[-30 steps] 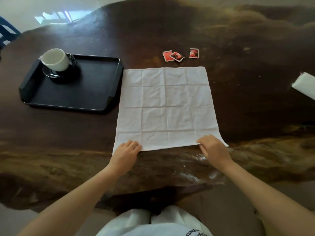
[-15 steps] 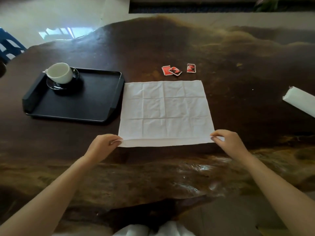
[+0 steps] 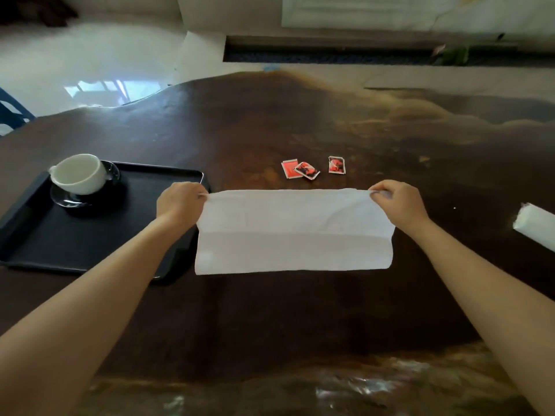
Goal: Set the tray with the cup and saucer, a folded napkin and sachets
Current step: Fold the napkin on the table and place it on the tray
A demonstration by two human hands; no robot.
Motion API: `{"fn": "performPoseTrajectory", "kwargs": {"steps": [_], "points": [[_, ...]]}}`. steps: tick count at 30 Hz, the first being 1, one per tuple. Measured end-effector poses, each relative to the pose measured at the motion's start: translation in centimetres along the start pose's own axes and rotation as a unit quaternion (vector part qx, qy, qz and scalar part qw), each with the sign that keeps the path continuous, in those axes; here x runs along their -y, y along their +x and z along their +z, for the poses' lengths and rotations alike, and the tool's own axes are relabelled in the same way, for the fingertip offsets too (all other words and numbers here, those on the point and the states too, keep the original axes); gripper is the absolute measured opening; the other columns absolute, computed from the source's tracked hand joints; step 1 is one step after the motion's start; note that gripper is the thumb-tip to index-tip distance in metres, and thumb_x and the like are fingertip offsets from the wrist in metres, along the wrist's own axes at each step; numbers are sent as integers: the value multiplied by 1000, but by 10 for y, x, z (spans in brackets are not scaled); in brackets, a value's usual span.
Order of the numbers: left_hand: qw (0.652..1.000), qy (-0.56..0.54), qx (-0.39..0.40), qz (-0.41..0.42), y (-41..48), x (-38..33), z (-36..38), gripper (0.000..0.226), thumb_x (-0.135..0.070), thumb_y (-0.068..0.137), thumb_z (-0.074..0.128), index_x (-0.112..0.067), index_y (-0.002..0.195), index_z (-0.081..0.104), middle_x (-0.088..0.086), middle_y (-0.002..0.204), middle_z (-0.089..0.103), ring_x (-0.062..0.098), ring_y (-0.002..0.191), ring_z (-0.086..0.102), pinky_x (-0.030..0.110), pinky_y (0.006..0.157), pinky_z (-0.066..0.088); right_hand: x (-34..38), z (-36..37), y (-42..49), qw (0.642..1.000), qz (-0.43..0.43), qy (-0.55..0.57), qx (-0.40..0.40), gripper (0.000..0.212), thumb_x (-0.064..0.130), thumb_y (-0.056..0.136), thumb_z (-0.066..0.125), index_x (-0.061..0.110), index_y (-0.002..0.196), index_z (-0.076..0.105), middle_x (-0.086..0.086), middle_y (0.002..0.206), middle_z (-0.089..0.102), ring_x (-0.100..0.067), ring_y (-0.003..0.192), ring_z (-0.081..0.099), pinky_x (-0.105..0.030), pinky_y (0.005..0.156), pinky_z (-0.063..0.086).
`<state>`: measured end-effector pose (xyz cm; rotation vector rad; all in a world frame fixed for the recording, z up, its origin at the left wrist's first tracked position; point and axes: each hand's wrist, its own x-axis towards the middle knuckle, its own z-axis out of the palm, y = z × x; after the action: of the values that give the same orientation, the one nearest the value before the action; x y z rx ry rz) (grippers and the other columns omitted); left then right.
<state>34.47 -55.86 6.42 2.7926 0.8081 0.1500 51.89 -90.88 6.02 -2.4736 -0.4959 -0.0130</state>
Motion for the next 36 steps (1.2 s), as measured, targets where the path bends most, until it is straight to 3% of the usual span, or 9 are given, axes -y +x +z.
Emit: {"fn": "performPoseTrajectory", "kwargs": {"steps": [8,11,16,22,25,27,29,32,36], "points": [[981,190,24,14,63,6,62,25,-1,82,45,-11,92,65,10,93,68,30,87,60,32,64,34,-22,56,62,998,-18,-51,11,14,13,90,57,8,95,69,-11,94,68,-15,85,54,-28,74,43],[961,271,10,49,72,5,81,22,-4,79,48,-17,83,66,3,88,69,23,87,57,30,71,28,-33,78,76,997,-13,-69,15,14,15,90,56,10,96,68,-12,96,67,-16,86,54,-29,73,44],[952,300,-11,59,76,1,101,21,-5,76,49,-16,82,66,2,87,66,23,87,53,33,78,30,-50,104,87,995,12,-94,18,14,18,91,55,13,95,68,-13,99,65,-25,92,57,-42,82,52],[969,231,-69,52,63,-20,118,29,-6,79,49,-10,108,50,15,108,52,33,102,45,42,87,31,-51,119,87,985,10,-173,-8,16,16,90,53,9,93,67,-13,99,65,-31,97,51,-43,80,43],[983,124,-13,133,33,-44,140,45,-29,91,43,-18,134,38,14,143,38,31,128,37,45,106,21,-35,133,76,977,7,-204,-62,19,10,86,54,5,103,62,-16,109,59,-36,106,46,-45,87,35],[985,61,43,159,13,-58,159,51,-38,94,32,-22,142,26,6,154,24,24,142,19,46,114,5,-11,150,57,983,-78,-147,-72,29,9,82,56,1,110,60,-20,113,60,-41,109,49,-47,92,35],[988,23,58,144,5,-64,174,53,-41,95,22,-25,145,17,1,157,12,19,145,4,45,115,-3,18,175,35,979,-184,-87,-1,41,16,85,56,0,122,55,-23,126,55,-41,120,47,-51,102,32],[993,33,23,112,5,-63,185,56,-40,93,8,-24,147,6,-2,158,4,15,145,-4,44,115,-7,46,214,8,965,-195,-79,159,51,32,97,36,14,144,28,-4,154,25,-23,144,13,-41,115,1],[997,11,14,80,11,-63,188,53,-38,96,15,-24,147,7,-6,157,4,10,144,-4,42,116,-8,39,224,15,974,-123,-149,122,56,45,97,22,25,148,10,4,158,5,-17,145,-4,-41,115,-8]]}}
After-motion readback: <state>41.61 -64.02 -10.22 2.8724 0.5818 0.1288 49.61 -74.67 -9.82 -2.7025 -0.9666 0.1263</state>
